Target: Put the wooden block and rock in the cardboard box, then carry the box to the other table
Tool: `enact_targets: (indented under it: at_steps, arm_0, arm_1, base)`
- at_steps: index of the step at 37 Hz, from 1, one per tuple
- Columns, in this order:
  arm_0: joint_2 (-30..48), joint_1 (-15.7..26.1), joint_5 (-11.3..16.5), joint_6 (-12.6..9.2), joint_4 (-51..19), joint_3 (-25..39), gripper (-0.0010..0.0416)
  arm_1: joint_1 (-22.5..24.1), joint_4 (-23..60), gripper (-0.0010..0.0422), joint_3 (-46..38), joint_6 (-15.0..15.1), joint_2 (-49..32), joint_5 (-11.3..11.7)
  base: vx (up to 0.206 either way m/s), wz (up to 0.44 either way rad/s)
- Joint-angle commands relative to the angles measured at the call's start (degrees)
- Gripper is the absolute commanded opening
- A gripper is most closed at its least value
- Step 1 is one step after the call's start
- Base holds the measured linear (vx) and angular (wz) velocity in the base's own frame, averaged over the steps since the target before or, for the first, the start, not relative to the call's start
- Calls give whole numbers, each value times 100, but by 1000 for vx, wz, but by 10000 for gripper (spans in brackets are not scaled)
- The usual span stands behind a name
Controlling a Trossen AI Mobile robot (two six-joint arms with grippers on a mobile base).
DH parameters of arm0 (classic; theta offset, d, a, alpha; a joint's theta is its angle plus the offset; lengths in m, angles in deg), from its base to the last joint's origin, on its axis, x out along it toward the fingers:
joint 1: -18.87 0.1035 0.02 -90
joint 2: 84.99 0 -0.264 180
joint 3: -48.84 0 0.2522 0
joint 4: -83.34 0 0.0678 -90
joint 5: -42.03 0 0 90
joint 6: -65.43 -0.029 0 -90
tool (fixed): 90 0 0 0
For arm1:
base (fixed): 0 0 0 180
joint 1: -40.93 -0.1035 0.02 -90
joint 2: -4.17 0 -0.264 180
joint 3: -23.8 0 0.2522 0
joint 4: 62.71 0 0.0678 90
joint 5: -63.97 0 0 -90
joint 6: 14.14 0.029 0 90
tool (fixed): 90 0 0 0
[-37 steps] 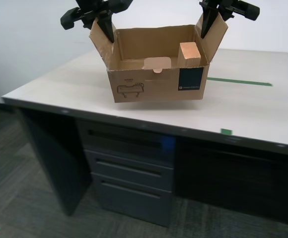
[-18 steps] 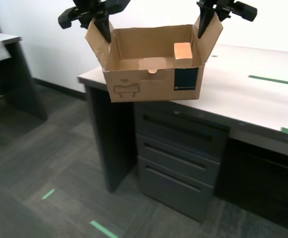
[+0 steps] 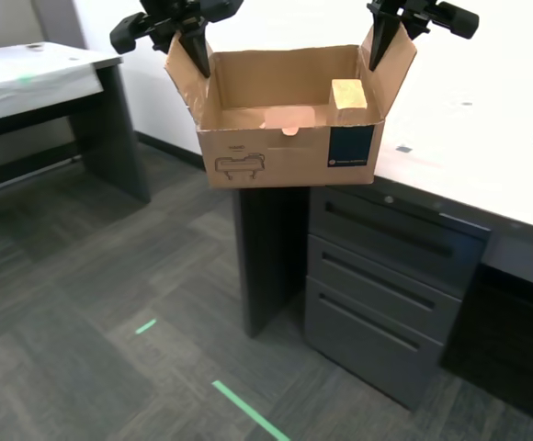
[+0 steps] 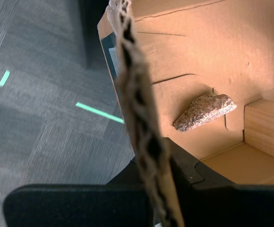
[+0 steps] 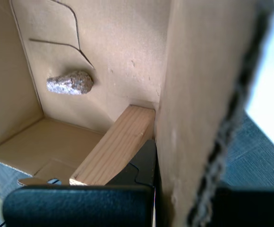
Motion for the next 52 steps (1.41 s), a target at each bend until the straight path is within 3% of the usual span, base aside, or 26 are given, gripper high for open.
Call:
enact_targets:
  at_steps: [1, 19, 26, 31, 52]
  arm_0:
    - [-11, 7, 39, -4, 55, 7, -1]
    - [-11, 9, 39, 20, 48, 7, -1]
    - [-11, 9, 39, 129, 24, 7, -1]
    - [-11, 9, 39, 302, 28, 7, -1]
    - [-11, 7, 39, 382, -44, 7, -1]
  arm_1:
    - [9, 0, -1, -7, 46, 2, -44]
    - [11, -68, -1, -7, 138, 2, -46]
    - [13, -61, -1, -7, -247, 2, -46]
    - [11, -68, -1, -7, -299, 2, -44]
    - [28, -70, -1, -7, -533, 2, -44]
  base:
    - [-87, 222]
    - [-79, 221]
    - [-70, 236]
    - [-61, 228]
    - [-15, 138]
